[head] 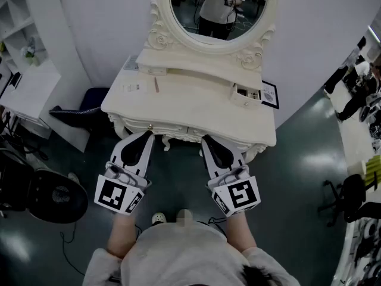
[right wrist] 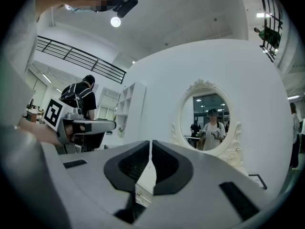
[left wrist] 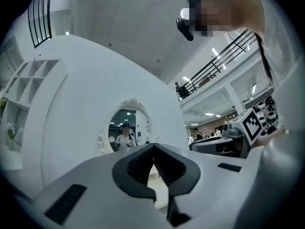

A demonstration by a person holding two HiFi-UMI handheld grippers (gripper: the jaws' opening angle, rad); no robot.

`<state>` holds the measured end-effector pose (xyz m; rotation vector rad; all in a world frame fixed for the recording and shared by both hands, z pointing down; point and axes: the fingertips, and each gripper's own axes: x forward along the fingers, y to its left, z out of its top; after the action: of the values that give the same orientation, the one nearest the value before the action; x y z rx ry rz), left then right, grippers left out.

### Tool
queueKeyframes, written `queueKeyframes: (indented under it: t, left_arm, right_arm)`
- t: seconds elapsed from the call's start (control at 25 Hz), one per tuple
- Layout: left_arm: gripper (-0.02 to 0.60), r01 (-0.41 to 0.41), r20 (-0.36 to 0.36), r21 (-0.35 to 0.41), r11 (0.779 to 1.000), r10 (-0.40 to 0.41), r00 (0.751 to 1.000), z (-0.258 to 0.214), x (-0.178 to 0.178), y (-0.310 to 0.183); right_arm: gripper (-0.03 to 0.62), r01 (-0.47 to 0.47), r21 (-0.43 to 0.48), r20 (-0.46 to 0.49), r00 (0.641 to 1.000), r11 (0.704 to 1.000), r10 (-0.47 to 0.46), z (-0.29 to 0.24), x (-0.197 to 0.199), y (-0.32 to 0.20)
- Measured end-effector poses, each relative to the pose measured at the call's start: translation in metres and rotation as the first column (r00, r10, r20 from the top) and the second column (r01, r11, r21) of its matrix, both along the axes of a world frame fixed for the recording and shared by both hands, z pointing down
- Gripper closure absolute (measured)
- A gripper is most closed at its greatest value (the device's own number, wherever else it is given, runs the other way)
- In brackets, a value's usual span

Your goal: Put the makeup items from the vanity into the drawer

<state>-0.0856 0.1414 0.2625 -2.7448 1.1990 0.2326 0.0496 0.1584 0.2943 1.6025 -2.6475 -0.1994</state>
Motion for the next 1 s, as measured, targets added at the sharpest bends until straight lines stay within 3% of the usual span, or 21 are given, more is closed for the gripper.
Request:
queueKeyframes:
  t: [0.36, 0.76, 1.0]
  left_arm:
    - [0.566, 0.007, -0.001, 0.012, 1.000, -0.007, 1.000, 0.001, 0.003, -0.006]
    - [0.567, 0.069, -0.014, 0.006, 0.998, -0.069, 0.998, 0.008, 0.005, -0.017]
    - [0.566, 0.076, -0.014, 0.000, 0.997, -0.076, 0.997, 0.011, -0.003, -0.046]
  right_arm:
    - [0.563, 0.016, 0.015, 0.003, 1.000, 1.000, -0.016, 0.000, 0.001, -0.011]
    - [0.562, 0.075, 0.011, 0.003, 0.997, 0.997, -0.075, 0.010, 0.004, -0.029]
    - [0.563, 0.090, -0.001, 0.023, 0.996, 0.996, -0.090, 0.013, -0.006, -0.060]
